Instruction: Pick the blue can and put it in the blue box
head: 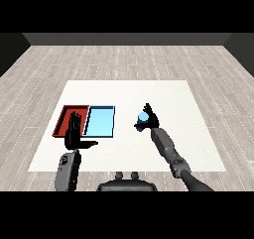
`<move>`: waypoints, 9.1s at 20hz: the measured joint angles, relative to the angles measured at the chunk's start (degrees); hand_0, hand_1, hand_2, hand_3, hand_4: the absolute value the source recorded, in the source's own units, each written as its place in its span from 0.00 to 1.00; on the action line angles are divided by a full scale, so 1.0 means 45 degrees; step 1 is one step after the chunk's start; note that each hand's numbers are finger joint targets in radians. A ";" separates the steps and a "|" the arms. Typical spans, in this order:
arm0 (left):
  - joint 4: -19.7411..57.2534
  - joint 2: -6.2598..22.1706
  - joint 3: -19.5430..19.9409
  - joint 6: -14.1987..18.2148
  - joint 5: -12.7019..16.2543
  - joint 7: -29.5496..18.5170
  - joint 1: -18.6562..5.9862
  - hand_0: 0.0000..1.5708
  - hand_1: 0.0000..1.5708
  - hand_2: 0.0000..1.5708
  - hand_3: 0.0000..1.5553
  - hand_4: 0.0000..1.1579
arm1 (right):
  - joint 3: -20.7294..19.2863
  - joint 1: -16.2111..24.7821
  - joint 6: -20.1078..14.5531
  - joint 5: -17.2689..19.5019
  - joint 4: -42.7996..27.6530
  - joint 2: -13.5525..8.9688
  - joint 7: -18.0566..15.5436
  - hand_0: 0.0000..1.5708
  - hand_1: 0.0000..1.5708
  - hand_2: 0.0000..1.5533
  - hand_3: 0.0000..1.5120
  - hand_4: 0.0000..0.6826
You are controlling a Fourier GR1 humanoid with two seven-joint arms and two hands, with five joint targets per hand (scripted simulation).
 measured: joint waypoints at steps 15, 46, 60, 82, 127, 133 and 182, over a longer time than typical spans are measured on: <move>-0.0397 0.0070 -0.0027 -0.0110 0.0121 0.0257 0.0186 0.00 0.00 0.00 0.00 0.00 | 0.0934 -0.1040 -0.2399 0.0042 0.1474 0.0062 0.0112 0.99 0.99 0.96 0.95 1.00; 0.1691 -0.0548 -0.3122 0.1365 -0.0600 0.1762 -0.1603 0.00 0.00 0.00 0.00 0.00 | 0.3494 0.2651 -0.3373 0.1154 -0.8456 0.0128 0.2321 0.91 0.91 0.92 0.93 0.96; 0.3972 -0.0619 -0.5011 0.3197 0.0183 0.1526 -0.3534 0.00 0.00 0.00 0.00 0.00 | 0.4776 0.3180 -0.4062 0.1051 -0.9964 0.0153 0.2925 0.89 0.89 0.93 0.93 0.97; 0.5999 -0.0623 -0.6661 0.4494 0.1678 0.1355 -0.5098 0.00 0.00 0.00 0.00 0.00 | 0.6287 0.2971 -0.4601 0.0802 -1.0404 0.0156 0.2895 0.90 0.90 0.92 0.92 0.96; 0.7467 -0.0321 -0.7735 0.7300 0.2124 0.0699 -0.5792 1.00 1.00 0.97 0.93 0.95 | 0.8891 0.1827 -0.5975 -0.1885 -1.0090 -0.0116 0.2616 0.00 0.00 0.00 0.00 0.00; 0.7573 -0.0472 -0.7532 0.7069 0.2181 0.0757 -0.5875 1.00 1.00 0.97 0.93 0.97 | 0.8563 0.1971 -0.5842 -0.1652 -1.0316 0.0037 0.3092 0.00 0.00 0.00 0.00 0.00; 1.4711 0.2954 -0.3042 0.6091 0.0065 0.3360 -0.8791 1.00 1.00 0.98 0.90 0.86 | 0.2745 0.8351 -0.3269 -0.1951 -1.6657 -0.2311 0.3751 0.00 0.00 0.00 0.00 0.00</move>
